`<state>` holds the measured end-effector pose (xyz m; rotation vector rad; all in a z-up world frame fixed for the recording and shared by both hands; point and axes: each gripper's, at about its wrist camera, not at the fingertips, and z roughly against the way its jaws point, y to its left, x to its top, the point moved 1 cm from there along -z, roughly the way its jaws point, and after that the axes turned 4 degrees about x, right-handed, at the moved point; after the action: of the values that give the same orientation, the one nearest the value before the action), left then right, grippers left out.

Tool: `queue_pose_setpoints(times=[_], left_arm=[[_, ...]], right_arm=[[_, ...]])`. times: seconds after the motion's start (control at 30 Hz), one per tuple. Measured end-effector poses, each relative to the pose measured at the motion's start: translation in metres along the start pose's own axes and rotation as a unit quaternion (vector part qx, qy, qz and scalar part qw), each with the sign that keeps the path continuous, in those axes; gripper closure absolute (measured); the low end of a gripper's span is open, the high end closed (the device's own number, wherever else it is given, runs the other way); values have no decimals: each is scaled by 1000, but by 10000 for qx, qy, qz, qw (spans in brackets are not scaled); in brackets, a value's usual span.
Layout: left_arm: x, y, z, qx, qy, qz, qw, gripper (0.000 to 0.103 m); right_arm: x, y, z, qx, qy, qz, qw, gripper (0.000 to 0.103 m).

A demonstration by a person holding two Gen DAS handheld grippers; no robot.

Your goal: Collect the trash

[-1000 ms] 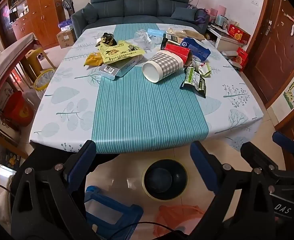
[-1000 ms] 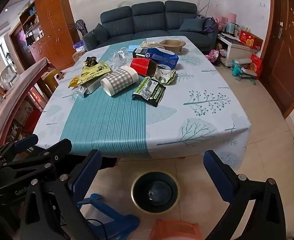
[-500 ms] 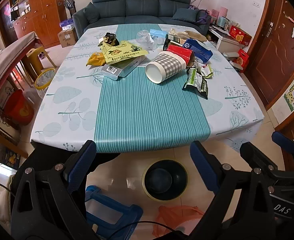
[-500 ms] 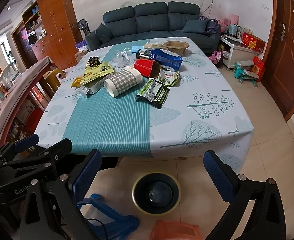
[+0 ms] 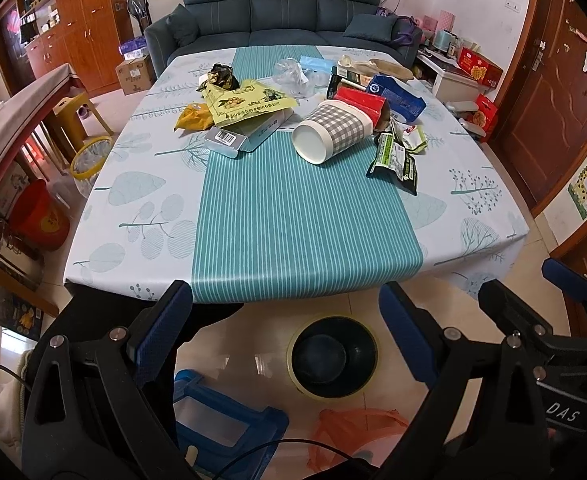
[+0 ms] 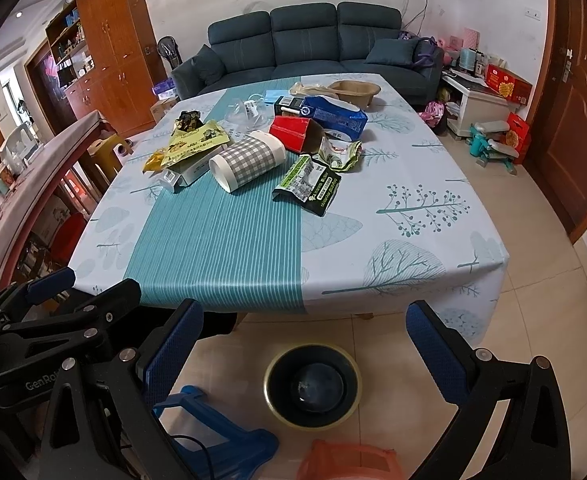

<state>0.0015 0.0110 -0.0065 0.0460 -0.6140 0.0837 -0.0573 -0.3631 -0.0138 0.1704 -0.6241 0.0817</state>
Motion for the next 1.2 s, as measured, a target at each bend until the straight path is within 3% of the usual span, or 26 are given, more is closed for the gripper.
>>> queue_pose_setpoints(times=[1.2], left_arm=[[-3, 4, 5, 29, -31, -36, 10000, 11]], right_arm=[[-1, 6, -1, 10, -9, 15, 10000, 0]])
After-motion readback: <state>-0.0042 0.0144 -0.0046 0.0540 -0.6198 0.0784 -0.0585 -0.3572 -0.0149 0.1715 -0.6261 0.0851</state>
